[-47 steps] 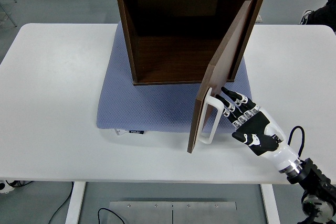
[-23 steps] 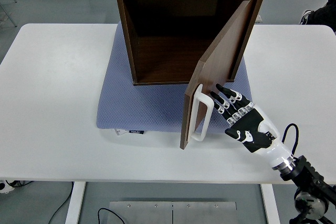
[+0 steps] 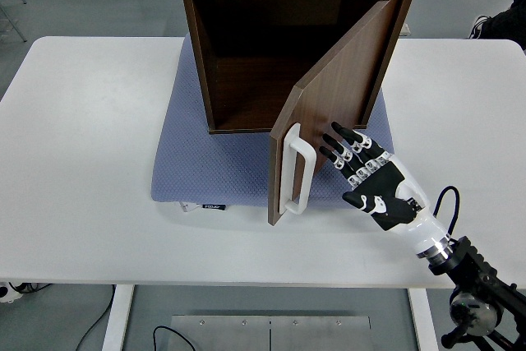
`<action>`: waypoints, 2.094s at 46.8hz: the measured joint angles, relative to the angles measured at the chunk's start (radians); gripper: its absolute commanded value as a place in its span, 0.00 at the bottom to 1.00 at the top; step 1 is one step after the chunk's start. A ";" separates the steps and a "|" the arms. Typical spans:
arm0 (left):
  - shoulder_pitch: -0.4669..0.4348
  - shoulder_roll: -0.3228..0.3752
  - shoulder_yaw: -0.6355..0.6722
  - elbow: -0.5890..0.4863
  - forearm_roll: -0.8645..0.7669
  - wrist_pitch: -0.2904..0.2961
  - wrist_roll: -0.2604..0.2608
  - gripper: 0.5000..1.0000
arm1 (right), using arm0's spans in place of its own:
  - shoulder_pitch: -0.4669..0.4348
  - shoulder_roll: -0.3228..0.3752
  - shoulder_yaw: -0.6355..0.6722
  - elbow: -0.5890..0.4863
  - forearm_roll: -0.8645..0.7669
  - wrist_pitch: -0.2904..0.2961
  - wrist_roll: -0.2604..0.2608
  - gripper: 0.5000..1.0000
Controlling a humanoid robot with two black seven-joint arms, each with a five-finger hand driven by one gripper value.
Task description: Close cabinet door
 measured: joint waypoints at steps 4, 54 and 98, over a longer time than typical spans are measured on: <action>0.000 0.000 0.000 0.000 0.000 0.000 0.000 1.00 | 0.003 0.002 -0.001 0.000 0.000 -0.001 0.000 1.00; 0.000 0.000 0.000 0.000 0.000 0.000 0.000 1.00 | 0.060 0.065 -0.065 0.000 0.000 -0.086 0.000 1.00; 0.000 0.000 0.000 0.000 0.000 0.000 0.000 1.00 | 0.142 0.131 -0.117 -0.002 -0.016 -0.160 0.000 1.00</action>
